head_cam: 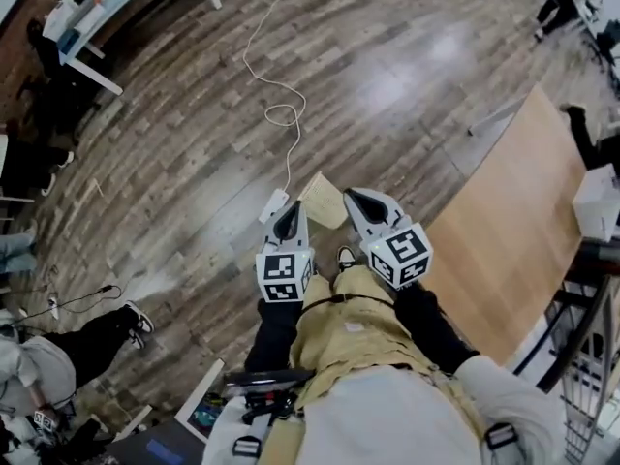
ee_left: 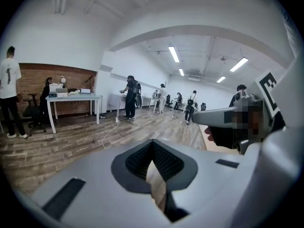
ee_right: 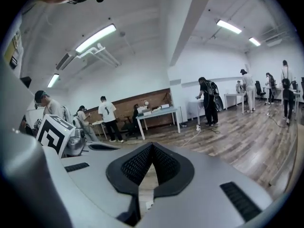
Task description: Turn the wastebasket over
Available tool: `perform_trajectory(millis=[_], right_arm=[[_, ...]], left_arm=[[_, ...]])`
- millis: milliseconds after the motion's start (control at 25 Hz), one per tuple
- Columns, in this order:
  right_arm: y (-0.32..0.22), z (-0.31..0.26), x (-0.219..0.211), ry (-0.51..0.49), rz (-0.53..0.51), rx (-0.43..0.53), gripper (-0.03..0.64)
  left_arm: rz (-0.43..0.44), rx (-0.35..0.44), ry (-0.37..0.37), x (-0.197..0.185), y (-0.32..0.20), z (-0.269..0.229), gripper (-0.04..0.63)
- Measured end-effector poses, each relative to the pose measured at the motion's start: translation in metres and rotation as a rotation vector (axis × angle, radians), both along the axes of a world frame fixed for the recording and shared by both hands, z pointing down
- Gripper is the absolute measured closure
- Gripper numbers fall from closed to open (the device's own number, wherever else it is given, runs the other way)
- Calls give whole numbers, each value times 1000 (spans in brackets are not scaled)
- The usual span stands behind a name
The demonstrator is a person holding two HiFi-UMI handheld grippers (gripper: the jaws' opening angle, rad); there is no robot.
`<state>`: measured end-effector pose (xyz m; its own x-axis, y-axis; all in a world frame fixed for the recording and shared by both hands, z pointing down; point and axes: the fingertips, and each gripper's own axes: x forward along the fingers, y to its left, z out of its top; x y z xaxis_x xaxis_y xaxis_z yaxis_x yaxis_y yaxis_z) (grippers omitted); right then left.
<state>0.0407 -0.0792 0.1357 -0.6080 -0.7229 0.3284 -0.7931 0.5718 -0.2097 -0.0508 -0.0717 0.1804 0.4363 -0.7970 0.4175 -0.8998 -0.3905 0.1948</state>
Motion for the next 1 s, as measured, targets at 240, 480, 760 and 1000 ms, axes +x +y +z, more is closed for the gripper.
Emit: perform_trajectory(millis=[240,480,760,1000], right_arm=[[12,-91,0,-39,-13,177,595],[19,-136,-13,-68,-32,272,596],[21,-163,-18,-75,-53,341,597],[23,-169,-24,-80,-67,360,597]], left_arm=[[-45,117,58,6,13,-82,595],[-105,204,58,-13,13,-131,595],[-128,255,61,-19,15,-158,595],[-125,263,61,-19,16,-161,595]])
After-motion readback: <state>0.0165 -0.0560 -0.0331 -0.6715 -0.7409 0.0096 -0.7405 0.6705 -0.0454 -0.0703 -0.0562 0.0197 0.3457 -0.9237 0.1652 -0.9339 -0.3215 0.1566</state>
